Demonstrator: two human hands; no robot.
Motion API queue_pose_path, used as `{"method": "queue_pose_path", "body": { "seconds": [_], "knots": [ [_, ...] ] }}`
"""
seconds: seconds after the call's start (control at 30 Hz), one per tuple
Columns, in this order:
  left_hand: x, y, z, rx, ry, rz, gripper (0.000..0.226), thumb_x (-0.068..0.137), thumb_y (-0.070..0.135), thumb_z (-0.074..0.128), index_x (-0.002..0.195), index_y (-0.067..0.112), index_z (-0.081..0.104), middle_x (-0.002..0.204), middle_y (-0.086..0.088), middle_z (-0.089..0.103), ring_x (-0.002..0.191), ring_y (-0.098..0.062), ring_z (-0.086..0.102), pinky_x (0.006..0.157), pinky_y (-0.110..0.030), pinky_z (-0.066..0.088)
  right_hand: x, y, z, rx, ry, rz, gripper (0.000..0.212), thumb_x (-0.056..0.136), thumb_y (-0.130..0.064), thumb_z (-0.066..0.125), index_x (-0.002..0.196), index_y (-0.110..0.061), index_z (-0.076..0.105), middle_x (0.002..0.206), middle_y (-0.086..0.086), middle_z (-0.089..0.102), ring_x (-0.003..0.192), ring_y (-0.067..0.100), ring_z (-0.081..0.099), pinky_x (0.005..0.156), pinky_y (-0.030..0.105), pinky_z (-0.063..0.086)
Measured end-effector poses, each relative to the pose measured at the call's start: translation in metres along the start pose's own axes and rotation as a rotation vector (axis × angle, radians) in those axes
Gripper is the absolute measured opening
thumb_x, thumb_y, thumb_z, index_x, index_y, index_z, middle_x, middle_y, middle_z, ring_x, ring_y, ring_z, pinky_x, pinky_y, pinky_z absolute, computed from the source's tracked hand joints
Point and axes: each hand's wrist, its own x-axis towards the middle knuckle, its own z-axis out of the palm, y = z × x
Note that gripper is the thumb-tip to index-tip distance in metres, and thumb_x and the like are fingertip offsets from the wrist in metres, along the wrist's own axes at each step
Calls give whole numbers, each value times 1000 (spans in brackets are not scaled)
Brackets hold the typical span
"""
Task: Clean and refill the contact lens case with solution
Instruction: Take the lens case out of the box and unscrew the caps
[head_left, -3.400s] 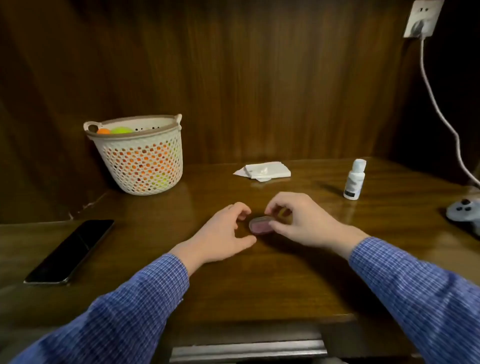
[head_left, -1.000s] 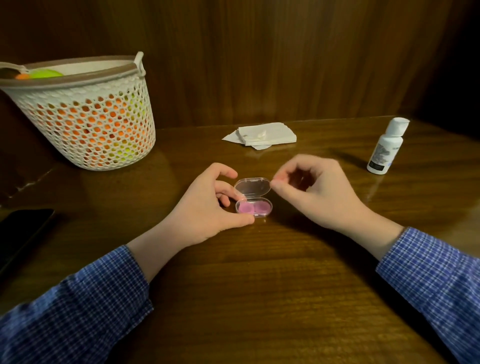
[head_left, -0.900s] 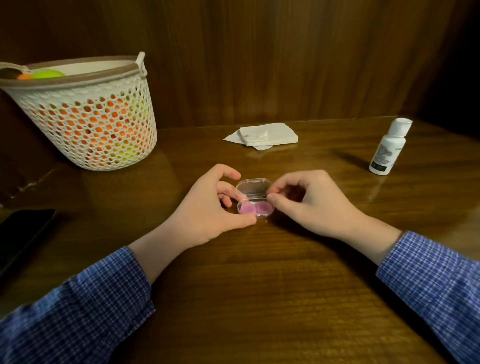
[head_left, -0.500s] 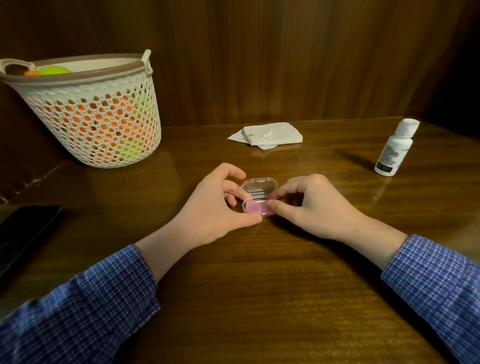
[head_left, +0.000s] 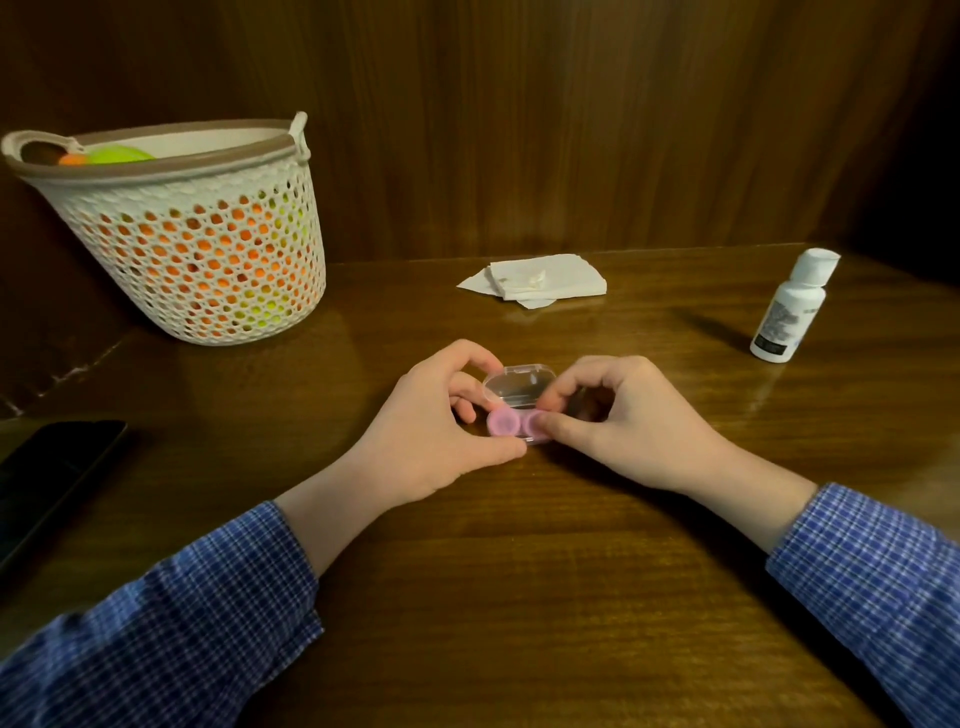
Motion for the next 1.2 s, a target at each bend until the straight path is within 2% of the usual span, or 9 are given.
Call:
{"method": "queue_pose_path", "body": {
  "seconds": [0.27,0.47,0.6,0.7,0.8,0.9,1.07,1.13,1.2],
  "knots": [
    [-1,0,0,10,-9,3,54,71,35,93,116,40,62,98,27,70,92,7,64,65,-5,48,-1,-3,-2,45,-16,41,6,82,-32,83,83,-35,77,85,-26,72,84,-4,67,68,6,49],
    [-1,0,1,20,1,12,50,73,33,92,114,39,64,100,20,70,93,4,64,66,-7,48,0,-5,-6,257,-34,100,12,79,-21,87,84,-22,76,82,-6,75,75,9,69,70,20,58],
    [0,0,-1,41,7,16,43,76,30,90,110,38,64,102,20,68,93,6,63,67,-6,49,3,-8,-16,442,-73,228,21,72,-16,90,84,-16,74,76,0,75,71,12,66,67,26,53],
    [1,-1,-5,85,37,10,39,79,27,87,109,36,65,102,18,67,92,6,62,66,-8,51,4,-10,-24,418,-156,253,20,71,-17,90,85,-16,75,81,8,74,73,13,65,71,33,49],
    [2,-2,-8,174,67,14,37,82,27,85,111,37,65,103,21,64,92,2,60,64,-12,51,2,-14,-27,326,-251,237,15,75,-18,88,86,-18,78,91,12,76,82,22,67,82,42,53],
    [2,-3,-9,223,76,23,36,83,29,83,113,37,64,106,21,61,92,-3,59,67,-15,48,2,-16,-27,264,-295,218,13,76,-22,87,86,-22,79,89,5,77,89,24,69,83,38,54],
    [2,-4,-6,294,87,71,30,85,31,81,111,37,67,106,22,58,92,1,55,68,-11,42,2,-12,-23,157,-322,173,10,77,-27,87,84,-27,79,84,-8,76,76,0,66,67,14,49],
    [2,-4,-6,322,84,88,27,87,31,79,112,36,69,107,20,58,93,0,54,68,-11,41,1,-8,-17,149,-229,134,8,80,-24,84,84,-27,79,85,-9,76,78,3,67,68,13,51],
    [2,-4,-6,359,73,112,25,89,32,76,114,33,71,108,17,59,95,-4,54,70,-13,40,1,-3,-12,144,-106,76,8,85,-23,79,90,-29,77,90,-8,75,82,9,67,73,21,55]
  ]
}}
